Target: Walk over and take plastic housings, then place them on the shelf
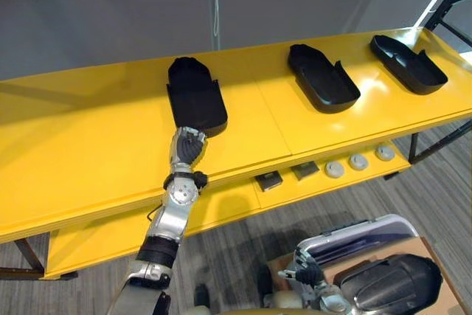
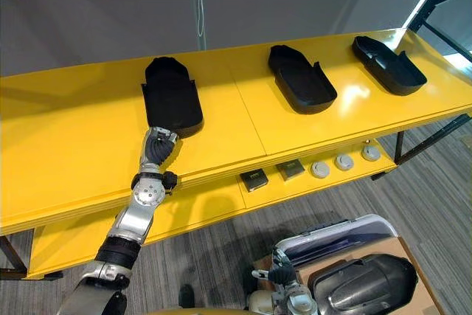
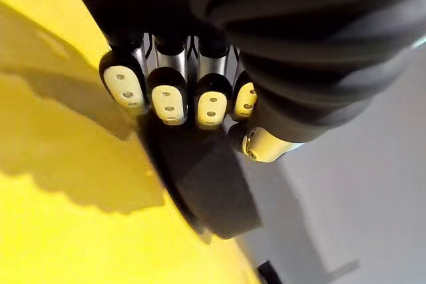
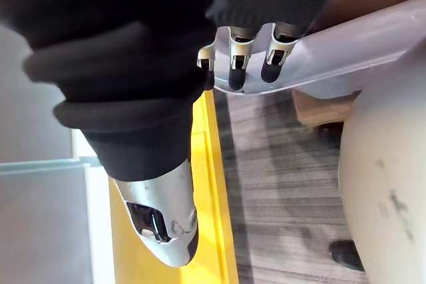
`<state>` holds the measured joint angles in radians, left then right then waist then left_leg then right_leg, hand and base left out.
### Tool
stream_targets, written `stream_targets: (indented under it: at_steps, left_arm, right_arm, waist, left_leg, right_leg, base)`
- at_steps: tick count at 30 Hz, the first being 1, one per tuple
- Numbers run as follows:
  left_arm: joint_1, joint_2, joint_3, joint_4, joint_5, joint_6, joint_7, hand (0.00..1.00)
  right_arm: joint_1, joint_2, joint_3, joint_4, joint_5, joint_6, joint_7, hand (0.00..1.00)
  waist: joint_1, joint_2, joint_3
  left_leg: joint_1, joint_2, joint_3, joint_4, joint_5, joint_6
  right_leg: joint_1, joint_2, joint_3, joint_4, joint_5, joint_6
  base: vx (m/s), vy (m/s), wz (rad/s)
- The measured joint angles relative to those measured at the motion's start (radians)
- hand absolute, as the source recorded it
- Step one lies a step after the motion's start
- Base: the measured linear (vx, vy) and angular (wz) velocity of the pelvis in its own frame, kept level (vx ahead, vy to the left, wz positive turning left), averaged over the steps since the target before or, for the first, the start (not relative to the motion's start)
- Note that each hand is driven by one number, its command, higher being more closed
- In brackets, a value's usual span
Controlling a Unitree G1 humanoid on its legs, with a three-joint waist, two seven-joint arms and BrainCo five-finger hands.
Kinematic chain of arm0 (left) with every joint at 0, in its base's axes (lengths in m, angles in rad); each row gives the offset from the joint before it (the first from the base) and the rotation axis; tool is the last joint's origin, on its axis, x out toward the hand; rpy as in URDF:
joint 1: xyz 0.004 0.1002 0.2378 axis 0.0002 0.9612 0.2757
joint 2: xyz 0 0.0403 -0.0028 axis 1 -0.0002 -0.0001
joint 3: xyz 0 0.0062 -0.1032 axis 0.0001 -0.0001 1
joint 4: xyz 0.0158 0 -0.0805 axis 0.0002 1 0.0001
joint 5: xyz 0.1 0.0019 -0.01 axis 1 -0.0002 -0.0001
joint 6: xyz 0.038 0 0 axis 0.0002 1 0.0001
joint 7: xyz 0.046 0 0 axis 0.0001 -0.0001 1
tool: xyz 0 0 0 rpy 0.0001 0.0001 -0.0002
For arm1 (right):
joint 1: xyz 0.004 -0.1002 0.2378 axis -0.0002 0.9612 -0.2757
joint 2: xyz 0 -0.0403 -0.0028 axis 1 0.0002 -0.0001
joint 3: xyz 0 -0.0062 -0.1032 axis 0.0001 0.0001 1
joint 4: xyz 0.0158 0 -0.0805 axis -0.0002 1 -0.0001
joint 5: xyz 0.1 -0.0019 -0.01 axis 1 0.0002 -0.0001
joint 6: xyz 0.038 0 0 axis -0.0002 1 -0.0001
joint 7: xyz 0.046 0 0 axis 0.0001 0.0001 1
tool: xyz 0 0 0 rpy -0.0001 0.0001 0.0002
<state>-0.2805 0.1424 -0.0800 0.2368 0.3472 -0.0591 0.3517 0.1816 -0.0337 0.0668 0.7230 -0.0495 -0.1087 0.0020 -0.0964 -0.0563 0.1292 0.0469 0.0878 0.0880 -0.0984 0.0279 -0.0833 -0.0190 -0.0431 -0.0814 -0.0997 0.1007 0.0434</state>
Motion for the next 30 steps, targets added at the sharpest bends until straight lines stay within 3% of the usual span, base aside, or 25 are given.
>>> stream_targets:
  at_steps: [5, 10, 14, 17, 18, 22, 27, 30]
  left_arm:
    - [0.14, -0.002, 0.022, -0.271, -0.074, -0.058, -0.002, 1.0]
    - [0.283, -0.006, 0.209, -0.505, -0.226, -0.156, 0.001, 1.0]
    - [0.449, -0.061, 0.422, -0.523, -0.371, -0.202, 0.003, 1.0]
    - [0.545, -0.079, 0.477, -0.4, -0.443, -0.205, -0.002, 1.0]
    - [0.564, -0.088, 0.483, -0.369, -0.455, -0.201, -0.003, 0.0]
    - [0.626, -0.132, 0.485, -0.134, -0.506, -0.158, -0.057, 0.0]
    - [0.615, -0.139, 0.46, 0.245, -0.531, -0.096, -0.138, 0.0]
    - [0.613, -0.139, 0.416, 0.365, -0.514, -0.071, -0.169, 0.0]
  right_arm:
    - [-0.016, 0.005, 0.0, 0.012, 0.0, 0.002, -0.004, 0.0]
    - [-0.02, -0.005, -0.016, 0.052, 0.0, 0.005, -0.004, 0.0]
    - [-0.017, -0.014, -0.042, 0.075, 0.001, 0.007, -0.006, 0.0]
    - [-0.007, -0.014, -0.066, 0.075, 0.006, 0.009, -0.008, 0.0]
    - [-0.006, -0.014, -0.066, 0.073, 0.009, 0.009, -0.009, 0.0]
    - [0.002, 0.001, -0.065, 0.002, 0.008, 0.01, -0.02, 0.0]
    - [0.003, 0.035, -0.063, -0.035, 0.009, 0.01, -0.021, 0.0]
    - [0.001, 0.034, -0.07, 0.001, 0.009, 0.01, -0.025, 0.0]
  waist:
    - [0.01, 0.0, -0.001]
    - [0.061, 0.002, -0.005]
    - [0.089, 0.005, -0.014]
    - [0.119, 0.005, -0.025]
    - [0.122, 0.006, -0.033]
    - [0.142, 0.006, -0.059]
    - [0.138, 0.005, -0.071]
    - [0.133, -0.001, -0.074]
  left_leg:
    - [0.005, -0.002, -0.017, 0.002, 0.0, 0.0]
    - [0.001, -0.005, -0.055, 0.002, 0.0, 0.0]
    - [-0.006, -0.011, -0.095, -0.002, -0.001, -0.001]
    - [0.001, -0.019, -0.123, 0.0, 0.008, 0.009]
    - [0.001, -0.02, -0.128, 0.0, 0.008, 0.009]
    - [0.005, -0.034, -0.141, -0.003, 0.007, 0.01]
    - [0.028, -0.038, -0.137, -0.004, -0.004, 0.017]
    - [0.029, -0.039, -0.134, -0.004, -0.005, 0.018]
  right_leg:
    - [0.015, -0.004, -0.016, 0.0, -0.002, 0.002]
    - [0.027, -0.007, -0.043, 0.0, -0.004, 0.004]
    - [0.05, -0.013, -0.084, 0.0, -0.016, 0.008]
    - [0.07, -0.021, -0.118, 0.0, -0.026, 0.015]
    - [0.071, -0.023, -0.124, 0.001, -0.027, 0.016]
    - [0.09, -0.039, -0.145, 0.001, -0.035, 0.024]
    - [0.102, -0.048, -0.15, 0.03, -0.068, 0.035]
    - [0.101, -0.048, -0.148, 0.029, -0.07, 0.032]
  base:
    - [-0.02, 0.002, 0.12]
    - [-0.04, -0.004, 0.17]
    - [-0.04, -0.003, 0.3]
    - [0.0, 0.003, 0.38]
    - [0.0, 0.002, 0.21]
    - [-0.02, 0.014, 0.14]
    - [-0.01, 0.006, 0.02]
    - [0.0, 0.0, -0.01]
